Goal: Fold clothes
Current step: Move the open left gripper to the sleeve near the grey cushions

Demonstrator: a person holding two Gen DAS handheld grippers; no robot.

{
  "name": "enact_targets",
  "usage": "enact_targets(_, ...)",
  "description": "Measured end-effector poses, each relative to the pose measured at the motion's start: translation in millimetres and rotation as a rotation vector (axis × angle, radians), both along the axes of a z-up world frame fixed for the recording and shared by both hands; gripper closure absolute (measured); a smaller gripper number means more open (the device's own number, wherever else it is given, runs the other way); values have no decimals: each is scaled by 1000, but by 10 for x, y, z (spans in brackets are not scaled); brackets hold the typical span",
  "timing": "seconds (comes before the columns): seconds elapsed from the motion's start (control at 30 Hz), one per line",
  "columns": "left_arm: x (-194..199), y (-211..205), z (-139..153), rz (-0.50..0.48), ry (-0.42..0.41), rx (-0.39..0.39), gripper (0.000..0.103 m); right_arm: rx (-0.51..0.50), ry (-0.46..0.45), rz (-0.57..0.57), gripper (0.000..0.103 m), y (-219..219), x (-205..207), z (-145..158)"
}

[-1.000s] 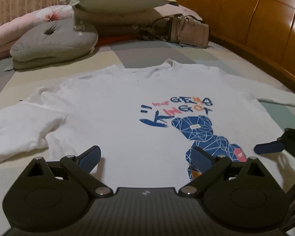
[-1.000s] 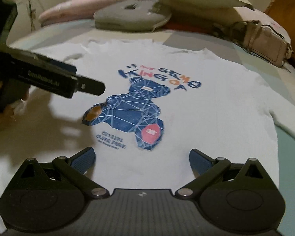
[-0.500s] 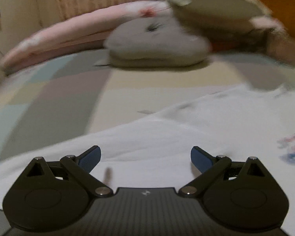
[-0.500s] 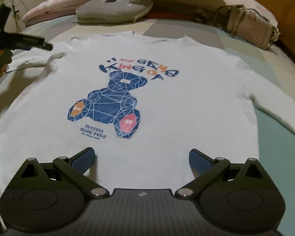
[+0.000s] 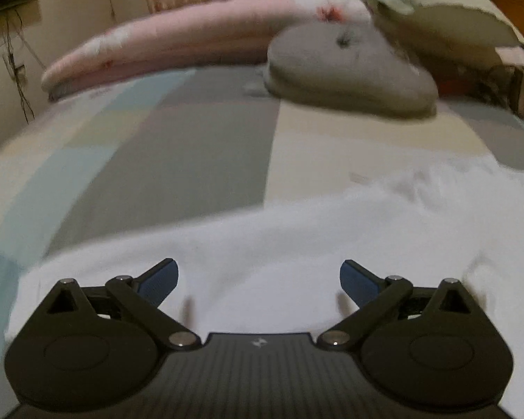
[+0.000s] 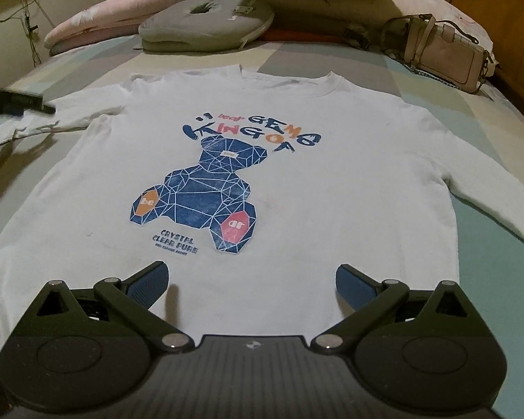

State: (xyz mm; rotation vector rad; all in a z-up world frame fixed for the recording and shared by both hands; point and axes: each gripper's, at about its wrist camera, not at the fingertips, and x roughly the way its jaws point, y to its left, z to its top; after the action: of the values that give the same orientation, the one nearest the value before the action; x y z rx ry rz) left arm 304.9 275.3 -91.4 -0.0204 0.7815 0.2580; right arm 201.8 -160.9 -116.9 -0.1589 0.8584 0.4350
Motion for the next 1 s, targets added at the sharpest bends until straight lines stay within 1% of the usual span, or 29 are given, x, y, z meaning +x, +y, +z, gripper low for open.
enact_targets(0.07,164,62,-43,22,3,-19,4,1,2,0,0,6,2,-7)
enact_targets(0.13,302,140,-169,63,29,-12,4,0,6,-3,0,7,11,-13)
enact_targets(0.2,245,231,-295,85,59,-32,3,1,8,-6,0,2,15,-13)
enact_targets(0.27,88,309,-356,84,40,-70,2,6,6,-10,0,-10,10,-3)
enact_targets(0.37,-163,422,-358,86,49,-78,0,16,3,-7,0,-17,-7,14)
enact_targets(0.43,-175,499,-269,125,79,-96,0,18,4,3,0,0,-19,12)
enact_targets(0.47,-150,516,-212,154,87,-98,4,17,6,7,0,14,-24,7)
enact_targets(0.5,-122,516,-142,165,79,-110,4,16,8,12,0,28,-29,2)
enact_targets(0.53,-83,490,-66,146,52,-149,4,14,10,16,0,42,-34,-3)
enact_targets(0.6,35,398,54,76,-1,-259,3,13,11,14,0,54,-29,-9)
enact_targets(0.7,291,138,156,-44,-42,-396,3,7,23,5,0,57,-7,-32)
enact_targets(0.73,381,47,174,-77,-47,-426,3,4,28,0,0,54,-1,-43)
enact_targets(0.87,732,-299,117,-129,-24,-437,3,14,28,2,0,43,-4,-35)
enact_targets(0.93,861,-379,58,-137,-8,-478,3,20,32,6,0,39,-10,-35)
enact_targets(1.0,961,-434,-30,-159,25,-542,3,24,34,10,0,37,-15,-34)
